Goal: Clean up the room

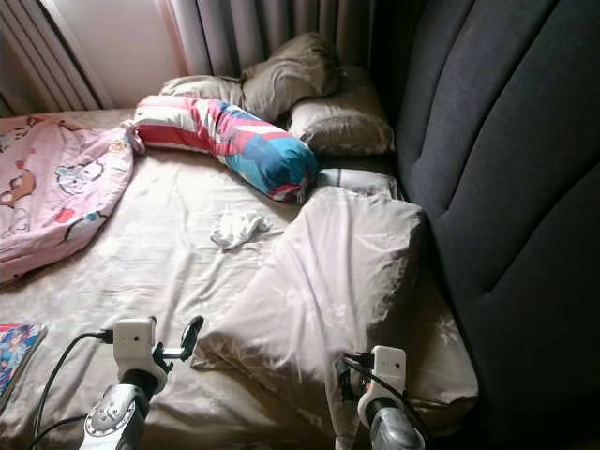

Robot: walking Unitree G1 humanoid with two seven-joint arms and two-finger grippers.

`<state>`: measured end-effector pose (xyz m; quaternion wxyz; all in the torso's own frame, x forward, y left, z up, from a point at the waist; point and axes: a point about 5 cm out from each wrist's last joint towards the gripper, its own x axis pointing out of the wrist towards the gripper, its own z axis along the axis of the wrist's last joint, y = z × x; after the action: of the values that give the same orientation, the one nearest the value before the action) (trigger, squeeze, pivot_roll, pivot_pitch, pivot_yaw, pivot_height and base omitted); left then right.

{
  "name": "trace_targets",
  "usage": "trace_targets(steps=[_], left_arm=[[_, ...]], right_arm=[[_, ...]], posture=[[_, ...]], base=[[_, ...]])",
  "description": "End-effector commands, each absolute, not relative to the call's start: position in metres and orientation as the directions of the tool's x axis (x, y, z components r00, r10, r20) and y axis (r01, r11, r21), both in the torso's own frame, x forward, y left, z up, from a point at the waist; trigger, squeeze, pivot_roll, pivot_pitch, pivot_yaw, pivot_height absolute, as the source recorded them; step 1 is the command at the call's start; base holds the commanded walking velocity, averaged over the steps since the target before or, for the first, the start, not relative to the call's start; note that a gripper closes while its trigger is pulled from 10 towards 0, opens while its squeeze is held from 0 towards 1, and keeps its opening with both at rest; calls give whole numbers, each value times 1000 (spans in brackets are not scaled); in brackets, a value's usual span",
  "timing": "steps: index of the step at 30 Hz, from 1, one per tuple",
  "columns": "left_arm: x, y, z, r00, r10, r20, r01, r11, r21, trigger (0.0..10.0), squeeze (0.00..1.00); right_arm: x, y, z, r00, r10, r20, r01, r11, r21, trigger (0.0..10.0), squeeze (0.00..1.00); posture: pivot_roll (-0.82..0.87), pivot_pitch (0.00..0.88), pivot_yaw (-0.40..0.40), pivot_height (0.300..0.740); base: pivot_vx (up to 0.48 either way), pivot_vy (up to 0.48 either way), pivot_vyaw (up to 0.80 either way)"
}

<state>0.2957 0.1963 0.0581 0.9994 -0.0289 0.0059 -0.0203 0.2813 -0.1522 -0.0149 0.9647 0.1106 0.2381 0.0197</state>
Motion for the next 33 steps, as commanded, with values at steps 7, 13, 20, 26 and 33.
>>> trace_targets(steps=[7, 13, 20, 26, 33], left_arm=[[296, 199, 60, 999, -39, -21, 38, 997, -64, 10000, 0], [298, 200, 63, 999, -32, -12, 32, 998, -60, 10000, 0], [303, 206, 74, 1000, -9, 23, 10, 999, -44, 10000, 0], [310, 203, 83, 998, -38, 42, 39, 999, -20, 10000, 0], [308, 198, 74, 998, -68, -7, 68, 998, -11, 10000, 0]], right_arm=[[280, -150, -17, 881, 83, -465, 22, 976, 215, 10000, 0], [281, -146, -17, 872, 93, -480, 14, 976, 216, 10000, 0], [284, -147, -12, 899, 84, -429, 19, 973, 230, 10000, 0], [287, -148, -8, 908, 79, -412, 19, 973, 229, 10000, 0], [287, -147, -7, 913, 85, -399, 14, 971, 238, 10000, 0]], posture=[[11, 195, 36, 671], [12, 205, 36, 671], [12, 206, 36, 646], [9, 204, 36, 646], [8, 200, 37, 646]], base=[[0, 0, 0], [0, 0, 0], [0, 0, 0], [0, 0, 0], [0, 0, 0]])
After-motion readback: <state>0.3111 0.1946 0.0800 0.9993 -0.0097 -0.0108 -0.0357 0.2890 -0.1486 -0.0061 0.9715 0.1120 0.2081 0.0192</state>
